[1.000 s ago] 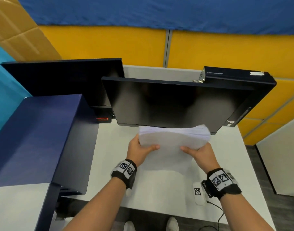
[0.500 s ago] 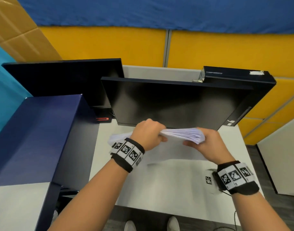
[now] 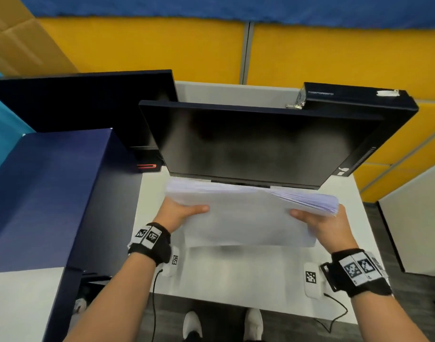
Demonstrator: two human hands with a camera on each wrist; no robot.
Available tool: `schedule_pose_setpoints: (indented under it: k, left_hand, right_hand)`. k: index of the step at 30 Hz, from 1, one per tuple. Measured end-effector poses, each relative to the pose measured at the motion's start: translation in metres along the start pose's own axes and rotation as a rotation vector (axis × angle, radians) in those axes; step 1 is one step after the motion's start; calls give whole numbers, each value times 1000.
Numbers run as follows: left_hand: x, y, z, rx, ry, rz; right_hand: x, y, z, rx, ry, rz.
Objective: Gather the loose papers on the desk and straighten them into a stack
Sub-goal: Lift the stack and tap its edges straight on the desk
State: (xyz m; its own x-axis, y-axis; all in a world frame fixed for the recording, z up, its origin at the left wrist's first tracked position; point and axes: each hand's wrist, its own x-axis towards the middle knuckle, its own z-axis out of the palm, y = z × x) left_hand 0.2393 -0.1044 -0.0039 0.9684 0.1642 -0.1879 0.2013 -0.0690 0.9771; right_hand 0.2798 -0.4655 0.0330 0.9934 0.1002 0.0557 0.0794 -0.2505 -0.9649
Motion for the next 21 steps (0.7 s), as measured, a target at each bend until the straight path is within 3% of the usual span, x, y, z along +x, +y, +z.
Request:
schedule_pose_setpoints:
  k: [5, 10, 16, 21]
  left_hand:
    - [1, -9, 18, 161, 66, 12]
    - [0, -28, 36, 189, 159, -2]
    - [10, -83, 45, 282, 126, -157]
    - [20, -69, 39, 209, 179, -137]
  right_hand:
    - [-1, 22, -9, -47, -53, -1]
    - [-6, 55, -9, -54, 52, 27]
    - [-14, 109, 10, -58, 50, 264]
    - [-4, 97, 7, -50, 133, 215]
